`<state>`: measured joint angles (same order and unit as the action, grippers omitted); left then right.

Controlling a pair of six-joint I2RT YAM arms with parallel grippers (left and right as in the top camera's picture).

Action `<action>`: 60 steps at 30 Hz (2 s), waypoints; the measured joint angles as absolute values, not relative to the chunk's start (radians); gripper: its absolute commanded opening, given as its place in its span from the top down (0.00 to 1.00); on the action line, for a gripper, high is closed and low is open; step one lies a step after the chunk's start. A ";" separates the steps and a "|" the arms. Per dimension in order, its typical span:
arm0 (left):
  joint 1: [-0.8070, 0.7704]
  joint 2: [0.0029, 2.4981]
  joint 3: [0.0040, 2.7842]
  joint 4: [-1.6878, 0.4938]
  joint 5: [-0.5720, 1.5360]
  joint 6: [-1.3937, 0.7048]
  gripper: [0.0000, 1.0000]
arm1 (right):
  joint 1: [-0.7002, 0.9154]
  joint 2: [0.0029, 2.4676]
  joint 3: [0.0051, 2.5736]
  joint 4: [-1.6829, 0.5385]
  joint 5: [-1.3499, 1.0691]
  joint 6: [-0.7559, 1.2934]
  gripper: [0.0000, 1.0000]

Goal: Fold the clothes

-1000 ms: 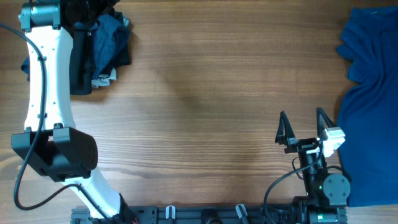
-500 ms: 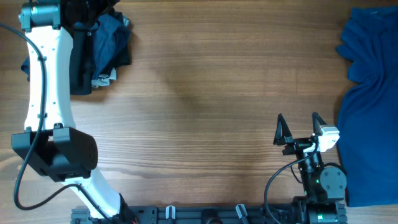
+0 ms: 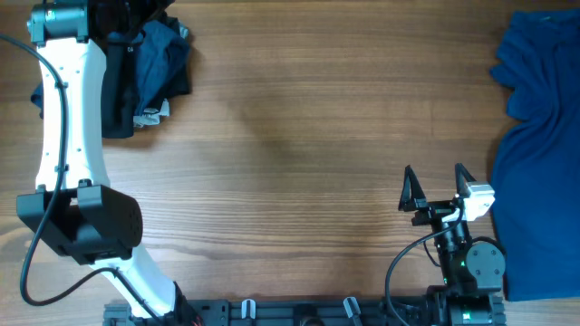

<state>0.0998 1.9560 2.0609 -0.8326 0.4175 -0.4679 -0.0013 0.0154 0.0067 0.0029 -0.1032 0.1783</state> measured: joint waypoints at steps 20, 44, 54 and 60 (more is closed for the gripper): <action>0.130 1.165 1.978 -1.010 0.408 -0.467 0.00 | -0.001 0.015 0.007 0.002 -0.103 0.178 0.00; 0.129 0.239 0.174 -0.054 0.220 -0.464 0.00 | -0.001 0.014 0.006 0.000 -0.100 0.178 0.00; 0.129 0.154 0.091 -0.045 0.205 -0.464 0.00 | -0.001 0.014 0.006 0.000 -0.100 0.178 0.00; 0.115 0.115 0.068 -0.046 0.175 -0.464 0.00 | -0.001 0.014 0.006 0.000 -0.100 0.178 0.00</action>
<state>0.1154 0.1146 0.0685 -0.0460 0.1753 -0.4644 -0.0006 0.0135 0.0063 0.0002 -0.0998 0.1783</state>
